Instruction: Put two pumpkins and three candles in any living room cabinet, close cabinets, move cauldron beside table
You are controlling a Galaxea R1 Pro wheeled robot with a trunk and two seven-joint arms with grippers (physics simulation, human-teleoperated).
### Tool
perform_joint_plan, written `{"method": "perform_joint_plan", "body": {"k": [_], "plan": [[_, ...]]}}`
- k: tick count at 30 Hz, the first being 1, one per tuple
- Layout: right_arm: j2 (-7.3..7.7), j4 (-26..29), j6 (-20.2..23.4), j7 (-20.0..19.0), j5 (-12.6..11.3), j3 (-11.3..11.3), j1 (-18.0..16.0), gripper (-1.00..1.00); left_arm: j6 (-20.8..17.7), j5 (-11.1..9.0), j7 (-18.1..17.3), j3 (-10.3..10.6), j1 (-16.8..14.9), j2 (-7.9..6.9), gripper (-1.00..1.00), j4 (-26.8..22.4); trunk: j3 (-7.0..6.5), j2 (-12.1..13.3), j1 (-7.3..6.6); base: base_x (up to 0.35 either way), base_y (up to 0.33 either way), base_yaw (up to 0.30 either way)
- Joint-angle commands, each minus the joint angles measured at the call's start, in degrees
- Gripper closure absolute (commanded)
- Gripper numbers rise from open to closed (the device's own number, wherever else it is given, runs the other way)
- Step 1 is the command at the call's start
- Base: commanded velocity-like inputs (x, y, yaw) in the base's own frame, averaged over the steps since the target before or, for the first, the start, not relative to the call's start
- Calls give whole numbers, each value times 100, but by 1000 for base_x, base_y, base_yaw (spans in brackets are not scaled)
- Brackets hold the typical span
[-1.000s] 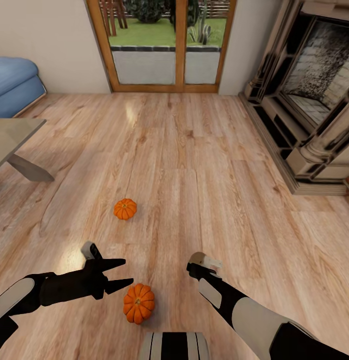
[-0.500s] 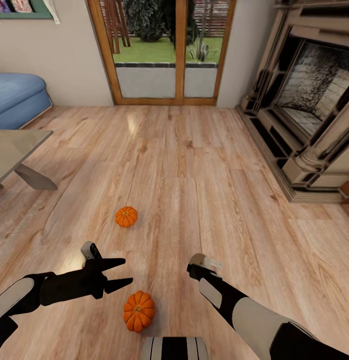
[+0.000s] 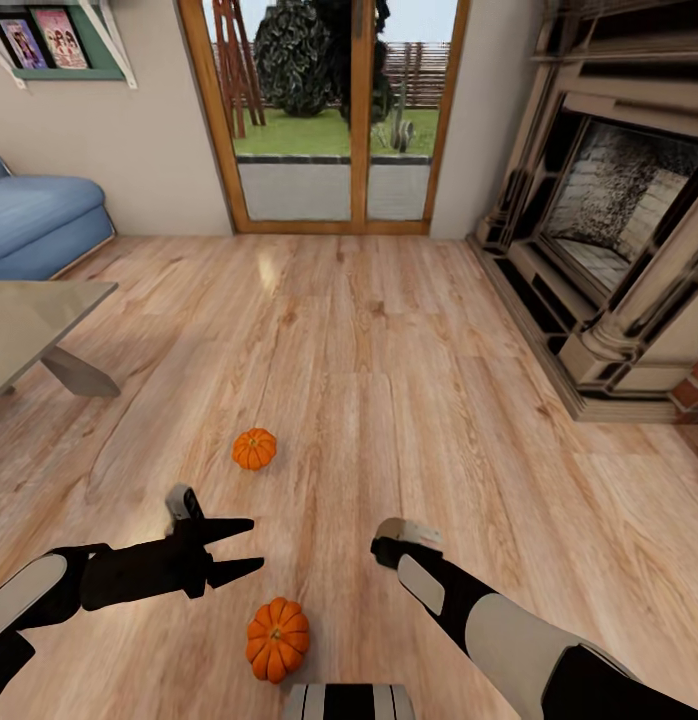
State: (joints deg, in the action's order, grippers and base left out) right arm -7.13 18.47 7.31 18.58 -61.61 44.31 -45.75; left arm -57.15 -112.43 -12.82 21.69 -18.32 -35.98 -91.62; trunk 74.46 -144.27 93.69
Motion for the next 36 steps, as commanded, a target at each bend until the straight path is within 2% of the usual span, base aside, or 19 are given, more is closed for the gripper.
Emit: {"method": "perform_joint_plan", "body": {"k": [1,12,21,36], "plan": [[3,15,107,58,-18,31,-4,100,1,44,-55,11,-5,-5,-100,3,-19,0,-3,0,0,0],[-27,60,401,85,-13,12,-4,100,2,45,-53,-3,-5,-5,-100,3,-262,15,-32,0,0,0],[-58,77,341,82,-4,24,-4,100,2,45,-50,1,-5,-5,-100,3,-462,27,-55,0,0,0],[-34,78,332,75,-12,23,-4,100,2,45,-45,-1,-5,-5,-100,3,-794,47,-94,-103,0,0]]}}
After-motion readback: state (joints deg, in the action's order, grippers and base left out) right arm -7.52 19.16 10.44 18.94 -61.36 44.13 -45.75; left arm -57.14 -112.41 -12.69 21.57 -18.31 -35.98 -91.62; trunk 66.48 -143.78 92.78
